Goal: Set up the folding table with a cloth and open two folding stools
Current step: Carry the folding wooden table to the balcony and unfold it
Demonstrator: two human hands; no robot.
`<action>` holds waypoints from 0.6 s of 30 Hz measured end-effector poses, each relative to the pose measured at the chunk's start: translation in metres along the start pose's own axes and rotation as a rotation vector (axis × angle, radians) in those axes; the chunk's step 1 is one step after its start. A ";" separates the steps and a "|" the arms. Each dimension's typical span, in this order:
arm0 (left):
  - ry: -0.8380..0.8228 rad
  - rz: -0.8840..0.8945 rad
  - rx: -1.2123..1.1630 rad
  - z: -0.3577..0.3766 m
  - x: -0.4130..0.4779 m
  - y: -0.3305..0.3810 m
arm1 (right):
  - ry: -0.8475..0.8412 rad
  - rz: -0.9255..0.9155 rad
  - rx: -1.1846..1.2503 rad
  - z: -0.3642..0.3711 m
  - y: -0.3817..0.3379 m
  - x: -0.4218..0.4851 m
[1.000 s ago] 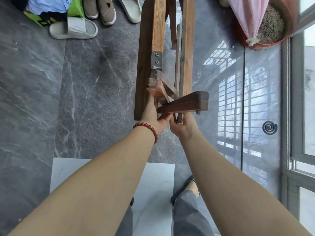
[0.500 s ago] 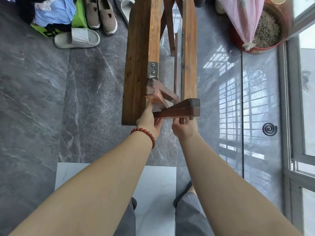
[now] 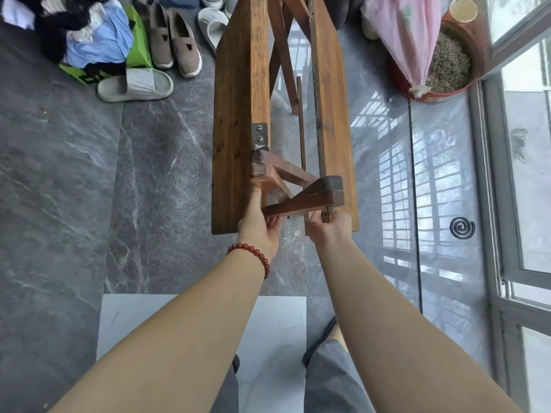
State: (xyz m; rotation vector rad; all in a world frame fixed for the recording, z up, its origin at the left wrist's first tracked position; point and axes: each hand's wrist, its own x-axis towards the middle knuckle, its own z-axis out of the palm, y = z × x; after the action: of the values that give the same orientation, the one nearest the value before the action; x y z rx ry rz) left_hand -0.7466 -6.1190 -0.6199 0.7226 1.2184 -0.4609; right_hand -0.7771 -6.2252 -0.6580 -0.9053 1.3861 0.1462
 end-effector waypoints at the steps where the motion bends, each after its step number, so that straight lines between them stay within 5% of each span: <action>1: 0.001 0.010 -0.005 -0.001 0.000 0.001 | 0.031 0.007 0.143 -0.003 -0.004 -0.003; 4: 0.042 0.023 0.075 -0.012 0.006 -0.002 | 0.011 0.215 0.805 -0.006 -0.011 -0.003; 6: 0.098 0.041 0.144 -0.021 0.007 -0.004 | 0.051 0.270 0.961 -0.013 -0.015 -0.002; 11: 0.117 0.030 0.132 -0.030 0.005 -0.004 | 0.010 0.264 0.975 -0.026 -0.015 -0.017; 18: -0.135 -0.009 -0.084 -0.026 -0.024 -0.001 | 0.010 0.254 1.005 -0.025 -0.014 -0.029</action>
State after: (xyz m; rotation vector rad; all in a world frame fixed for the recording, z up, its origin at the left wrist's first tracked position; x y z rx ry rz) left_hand -0.7717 -6.1024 -0.6015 0.6050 1.1082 -0.4565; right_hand -0.7951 -6.2388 -0.6236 0.1057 1.3421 -0.3466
